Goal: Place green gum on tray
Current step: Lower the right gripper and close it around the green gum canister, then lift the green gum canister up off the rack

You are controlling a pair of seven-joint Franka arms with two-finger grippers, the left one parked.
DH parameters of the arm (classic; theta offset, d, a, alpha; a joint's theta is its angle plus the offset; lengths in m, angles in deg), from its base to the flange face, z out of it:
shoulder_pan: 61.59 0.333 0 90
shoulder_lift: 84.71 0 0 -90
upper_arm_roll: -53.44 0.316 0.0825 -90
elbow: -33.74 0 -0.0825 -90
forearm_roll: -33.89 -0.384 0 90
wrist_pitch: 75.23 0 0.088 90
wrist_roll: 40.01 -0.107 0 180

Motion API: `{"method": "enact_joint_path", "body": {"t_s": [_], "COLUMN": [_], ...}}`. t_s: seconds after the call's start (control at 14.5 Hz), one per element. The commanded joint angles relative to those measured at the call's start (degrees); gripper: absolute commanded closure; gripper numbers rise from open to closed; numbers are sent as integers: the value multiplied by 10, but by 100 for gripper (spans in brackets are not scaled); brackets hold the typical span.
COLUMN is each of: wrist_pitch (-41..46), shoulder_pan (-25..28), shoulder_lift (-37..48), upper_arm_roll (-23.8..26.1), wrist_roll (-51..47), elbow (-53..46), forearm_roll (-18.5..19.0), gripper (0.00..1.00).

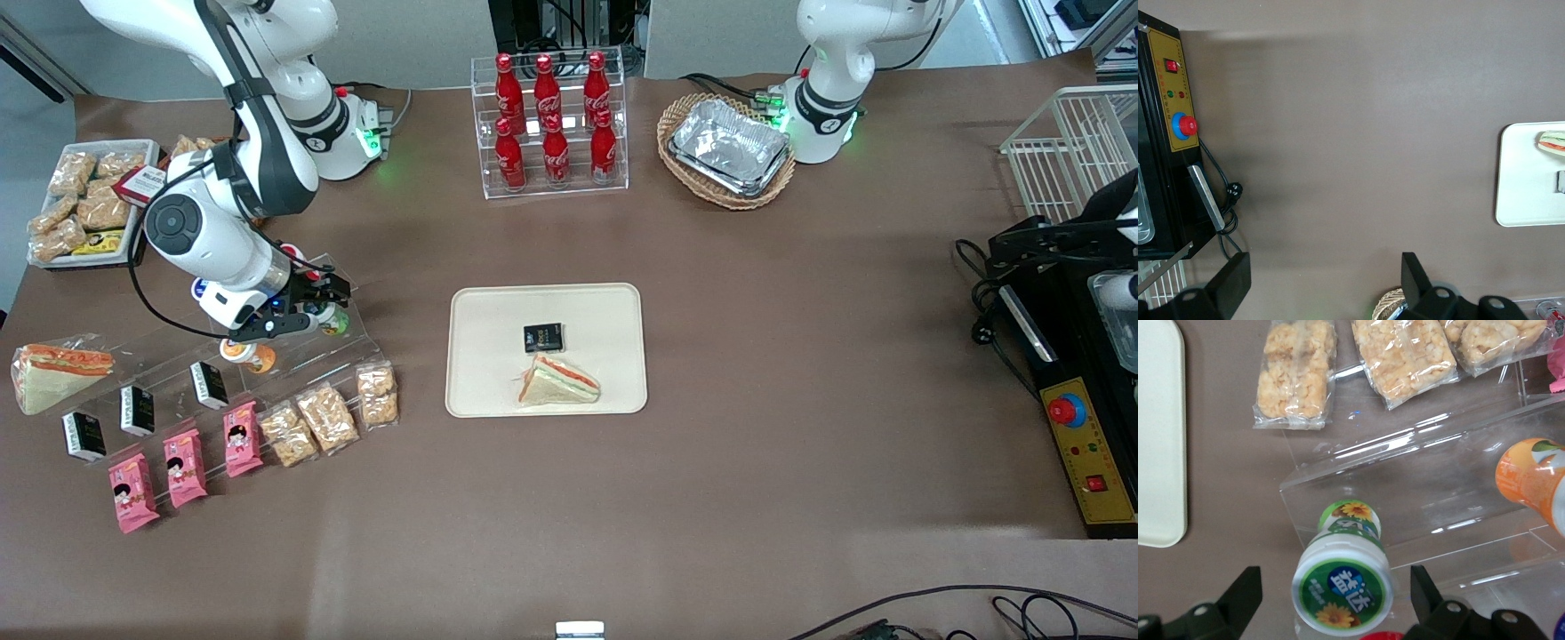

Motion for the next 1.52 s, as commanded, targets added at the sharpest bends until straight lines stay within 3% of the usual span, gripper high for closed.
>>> {"method": "enact_joint_path", "body": {"t_s": [0.0, 0.28, 0.41, 0.55, 0.9, 1.17, 1.45], "wrist_pitch": [-9, -8, -6, 14, 233, 410, 515], "shoulder_pan": [11, 10, 6, 4, 1, 1, 9], "shoulder_lift": [15, 20, 20, 21, 14, -3, -27], "upper_arm_roll": [-4, -5, -7, -16, -52, -53, -48], "wrist_roll": [1, 35, 52, 75, 140, 139, 118], "elbow": [15, 14, 6, -20, -193, -348, -454], "forearm_roll": [2, 2, 2, 2, 3, 7, -2], "gripper": [18, 77, 90, 91, 91, 91, 91]}}
